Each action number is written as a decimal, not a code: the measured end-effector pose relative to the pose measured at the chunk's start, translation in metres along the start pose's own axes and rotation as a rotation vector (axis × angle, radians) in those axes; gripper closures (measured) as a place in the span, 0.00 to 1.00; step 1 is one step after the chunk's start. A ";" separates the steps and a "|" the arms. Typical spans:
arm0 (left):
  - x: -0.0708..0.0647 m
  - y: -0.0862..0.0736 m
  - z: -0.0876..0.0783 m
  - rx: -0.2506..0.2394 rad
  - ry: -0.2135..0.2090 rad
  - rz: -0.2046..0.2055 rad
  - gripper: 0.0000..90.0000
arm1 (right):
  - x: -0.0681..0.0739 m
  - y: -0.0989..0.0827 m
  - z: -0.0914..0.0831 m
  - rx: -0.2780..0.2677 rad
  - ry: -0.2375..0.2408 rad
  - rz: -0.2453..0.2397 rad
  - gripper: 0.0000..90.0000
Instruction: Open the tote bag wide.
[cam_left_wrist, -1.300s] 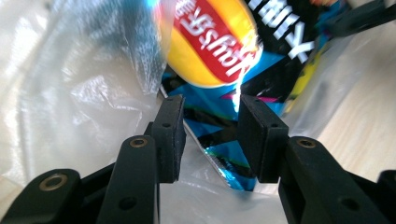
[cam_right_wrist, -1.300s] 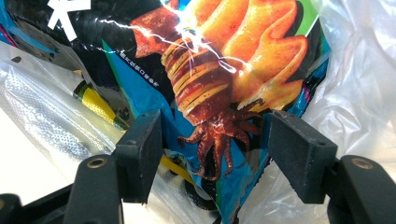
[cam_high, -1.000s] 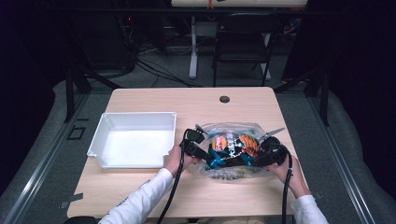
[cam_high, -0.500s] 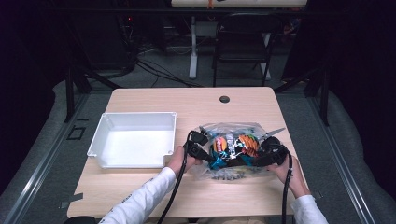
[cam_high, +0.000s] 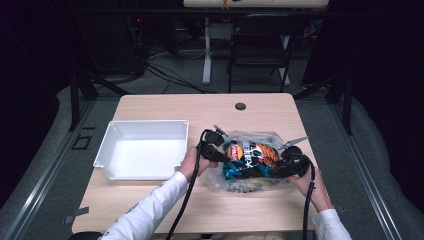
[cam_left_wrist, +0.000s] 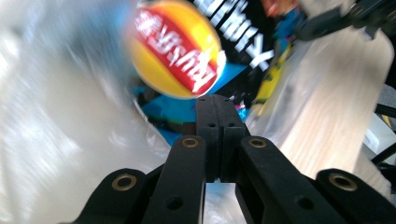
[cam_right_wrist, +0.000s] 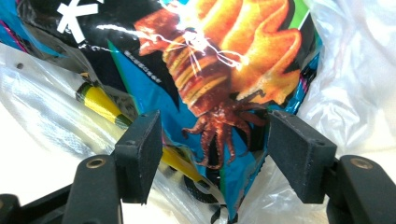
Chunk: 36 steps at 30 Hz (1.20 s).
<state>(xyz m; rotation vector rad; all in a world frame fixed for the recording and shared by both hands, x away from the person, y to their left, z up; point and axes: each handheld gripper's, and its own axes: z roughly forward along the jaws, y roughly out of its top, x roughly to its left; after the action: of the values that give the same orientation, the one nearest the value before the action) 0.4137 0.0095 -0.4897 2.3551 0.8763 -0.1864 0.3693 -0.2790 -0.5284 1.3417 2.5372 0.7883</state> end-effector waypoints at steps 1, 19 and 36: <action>-0.002 0.003 -0.002 -0.003 0.006 0.006 1.00 | 0.001 0.000 0.000 -0.004 0.002 0.000 0.40; 0.007 -0.039 0.018 0.082 0.002 -0.044 0.76 | 0.000 0.000 0.004 0.020 -0.008 0.001 0.41; 0.026 -0.047 0.029 0.080 -0.116 -0.111 0.68 | -0.004 -0.003 0.009 0.036 -0.012 0.011 0.41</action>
<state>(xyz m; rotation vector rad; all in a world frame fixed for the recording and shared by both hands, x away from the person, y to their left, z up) 0.4065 0.0343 -0.5445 2.3436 0.9597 -0.4063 0.3722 -0.2801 -0.5381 1.3684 2.5489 0.7379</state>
